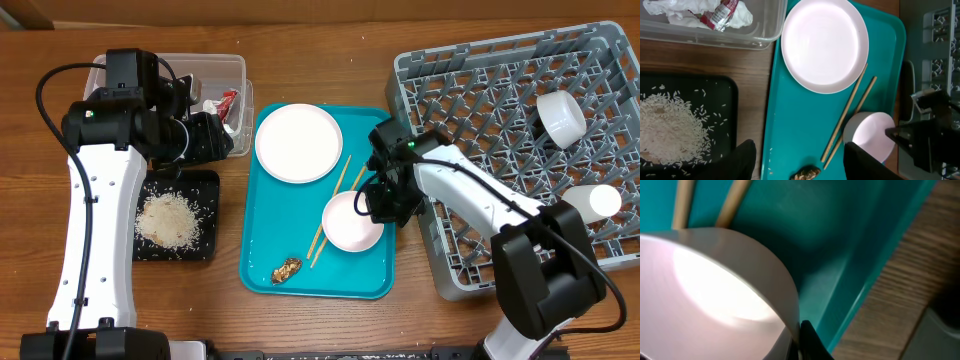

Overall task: Sort waste into correct bins and load items into the dishwasher
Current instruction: 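Lift the bowl with the right gripper and carry it over the rack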

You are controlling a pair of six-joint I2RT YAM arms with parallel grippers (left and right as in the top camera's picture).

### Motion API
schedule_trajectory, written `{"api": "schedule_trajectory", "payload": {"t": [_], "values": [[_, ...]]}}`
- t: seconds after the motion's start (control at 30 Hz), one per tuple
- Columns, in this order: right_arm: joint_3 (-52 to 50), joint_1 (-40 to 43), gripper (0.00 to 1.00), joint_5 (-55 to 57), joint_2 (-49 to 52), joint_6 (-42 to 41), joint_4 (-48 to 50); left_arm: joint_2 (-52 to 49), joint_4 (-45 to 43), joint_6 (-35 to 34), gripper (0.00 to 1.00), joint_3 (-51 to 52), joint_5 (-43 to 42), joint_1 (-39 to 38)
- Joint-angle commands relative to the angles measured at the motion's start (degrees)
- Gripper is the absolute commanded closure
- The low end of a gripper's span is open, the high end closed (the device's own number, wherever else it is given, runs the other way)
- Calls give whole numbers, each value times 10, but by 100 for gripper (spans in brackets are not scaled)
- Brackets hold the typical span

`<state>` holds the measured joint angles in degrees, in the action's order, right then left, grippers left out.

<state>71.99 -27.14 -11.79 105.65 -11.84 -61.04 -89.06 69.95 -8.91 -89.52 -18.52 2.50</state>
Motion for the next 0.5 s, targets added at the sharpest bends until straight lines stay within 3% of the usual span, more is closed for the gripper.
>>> {"api": "schedule_trajectory", "payload": {"t": [0.0, 0.23, 0.47], "values": [[85, 3, 96, 10, -7, 19, -26, 1, 1, -3, 42, -5, 5, 1], [265, 39, 96, 150, -35, 18, -87, 1, 1, -3, 42, -5, 5, 1], [316, 112, 96, 412, -41, 36, -16, 1, 0, -3, 41, -5, 6, 1]]}}
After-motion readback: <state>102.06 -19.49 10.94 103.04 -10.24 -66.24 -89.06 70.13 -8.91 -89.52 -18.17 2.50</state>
